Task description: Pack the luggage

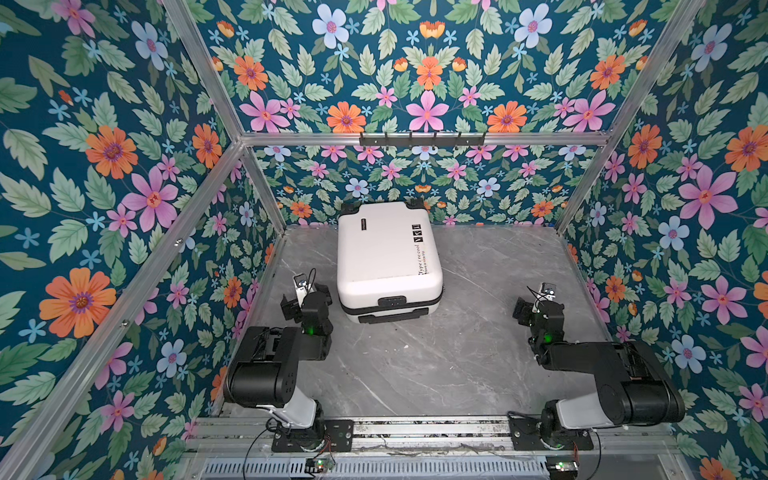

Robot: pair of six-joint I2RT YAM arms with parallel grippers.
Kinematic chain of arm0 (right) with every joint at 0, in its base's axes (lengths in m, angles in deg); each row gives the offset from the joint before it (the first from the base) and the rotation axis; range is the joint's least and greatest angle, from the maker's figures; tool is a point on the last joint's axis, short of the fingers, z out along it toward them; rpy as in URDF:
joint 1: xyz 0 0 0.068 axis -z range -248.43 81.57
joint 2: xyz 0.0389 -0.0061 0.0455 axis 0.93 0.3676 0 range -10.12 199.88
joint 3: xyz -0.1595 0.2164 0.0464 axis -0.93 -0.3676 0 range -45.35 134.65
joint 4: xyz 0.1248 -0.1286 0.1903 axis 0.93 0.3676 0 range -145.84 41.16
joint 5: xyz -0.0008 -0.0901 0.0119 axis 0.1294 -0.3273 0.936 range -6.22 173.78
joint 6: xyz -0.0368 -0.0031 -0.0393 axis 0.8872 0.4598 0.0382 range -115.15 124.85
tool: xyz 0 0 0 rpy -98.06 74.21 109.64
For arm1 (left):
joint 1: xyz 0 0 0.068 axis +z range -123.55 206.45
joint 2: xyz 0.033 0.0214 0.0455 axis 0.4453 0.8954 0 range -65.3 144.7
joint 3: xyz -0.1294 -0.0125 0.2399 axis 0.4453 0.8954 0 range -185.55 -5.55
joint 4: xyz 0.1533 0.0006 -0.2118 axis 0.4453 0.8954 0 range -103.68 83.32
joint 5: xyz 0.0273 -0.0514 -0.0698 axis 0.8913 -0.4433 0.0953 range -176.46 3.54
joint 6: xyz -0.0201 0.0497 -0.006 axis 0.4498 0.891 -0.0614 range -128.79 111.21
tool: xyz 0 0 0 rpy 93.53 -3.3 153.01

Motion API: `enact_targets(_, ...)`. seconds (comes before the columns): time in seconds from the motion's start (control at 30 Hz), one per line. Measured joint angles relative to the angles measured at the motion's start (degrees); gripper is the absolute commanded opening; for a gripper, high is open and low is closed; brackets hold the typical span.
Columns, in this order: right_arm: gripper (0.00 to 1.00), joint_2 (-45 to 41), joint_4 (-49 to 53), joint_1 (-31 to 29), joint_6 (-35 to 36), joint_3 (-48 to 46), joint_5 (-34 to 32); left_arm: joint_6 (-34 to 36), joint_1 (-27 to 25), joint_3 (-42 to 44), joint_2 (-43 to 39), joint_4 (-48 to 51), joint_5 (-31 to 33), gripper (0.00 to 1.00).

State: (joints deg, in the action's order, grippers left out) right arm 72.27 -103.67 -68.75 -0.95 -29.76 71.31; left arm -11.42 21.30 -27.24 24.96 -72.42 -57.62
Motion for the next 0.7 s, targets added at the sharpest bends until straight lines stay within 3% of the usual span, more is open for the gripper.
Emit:
enact_targets(0.03,0.89,0.13,-2.05,-0.11,0.0,-0.11,0.0,0.04,0.09,0.33,0.07,-0.46,-1.42,0.99)
enact_targets(0.07,0.98,0.48,-3.74,-0.13,0.13,0.02,0.0,0.15,0.17,0.85,0.13,-1.09,-2.75,0.99)
enact_targets(0.1,0.99,0.44,-3.15,-0.17,0.11,0.44,0.0,0.2,0.33,1.14,0.15,-1.29,-3.65,0.99)
enact_targets(0.23,0.99,0.46,-3.61,-0.2,0.0,1.16,-0.15,0.2,1.05,2.1,0.17,-3.43,-7.23,0.99)
enact_targets(0.33,0.99,0.35,-3.34,-0.2,0.0,1.2,-0.22,0.31,2.23,6.64,2.1,-10.27,-10.47,1.0)
enact_targets(0.7,0.99,0.35,-3.19,-0.2,0.0,1.25,-0.22,0.44,2.51,6.34,2.75,-13.55,-13.44,1.0)
